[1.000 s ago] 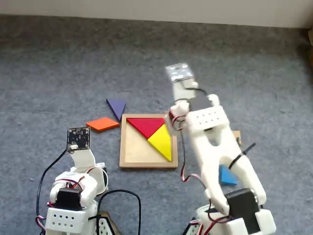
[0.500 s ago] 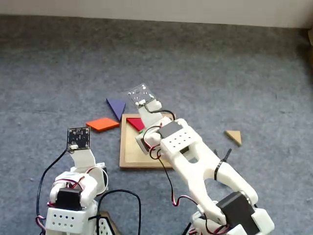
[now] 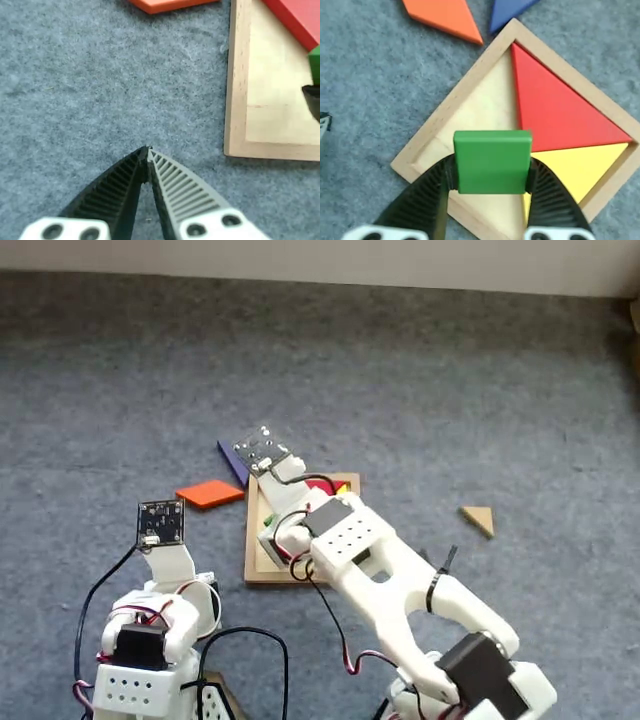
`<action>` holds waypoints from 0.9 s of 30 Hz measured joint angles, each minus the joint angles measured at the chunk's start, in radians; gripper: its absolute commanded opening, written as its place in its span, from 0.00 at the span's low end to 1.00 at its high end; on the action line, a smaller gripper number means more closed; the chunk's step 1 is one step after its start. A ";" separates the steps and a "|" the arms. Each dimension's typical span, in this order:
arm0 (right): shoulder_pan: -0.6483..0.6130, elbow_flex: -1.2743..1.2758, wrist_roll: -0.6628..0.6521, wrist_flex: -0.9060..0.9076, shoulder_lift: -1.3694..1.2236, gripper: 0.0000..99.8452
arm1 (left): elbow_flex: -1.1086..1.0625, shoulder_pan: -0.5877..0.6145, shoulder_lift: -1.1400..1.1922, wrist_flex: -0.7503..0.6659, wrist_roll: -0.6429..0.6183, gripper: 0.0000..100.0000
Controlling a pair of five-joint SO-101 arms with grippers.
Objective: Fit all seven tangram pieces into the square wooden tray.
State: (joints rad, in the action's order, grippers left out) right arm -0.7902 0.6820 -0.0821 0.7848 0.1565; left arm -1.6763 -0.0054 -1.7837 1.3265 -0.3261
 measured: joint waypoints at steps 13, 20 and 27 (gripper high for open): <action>-0.003 -0.049 -0.003 0.184 -0.086 0.23 | 0.000 0.000 0.000 0.000 0.000 0.01; -0.003 -0.080 -0.003 0.308 -0.080 0.23 | 0.000 0.000 0.000 0.000 0.000 0.01; 0.169 -0.080 -0.003 0.399 0.212 0.23 | 0.000 0.000 0.000 0.000 0.000 0.01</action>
State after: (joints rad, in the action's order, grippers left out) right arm -0.6214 0.6022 -0.0852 1.1838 0.3682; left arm -1.6763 -0.0054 -1.7837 1.3265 -0.3261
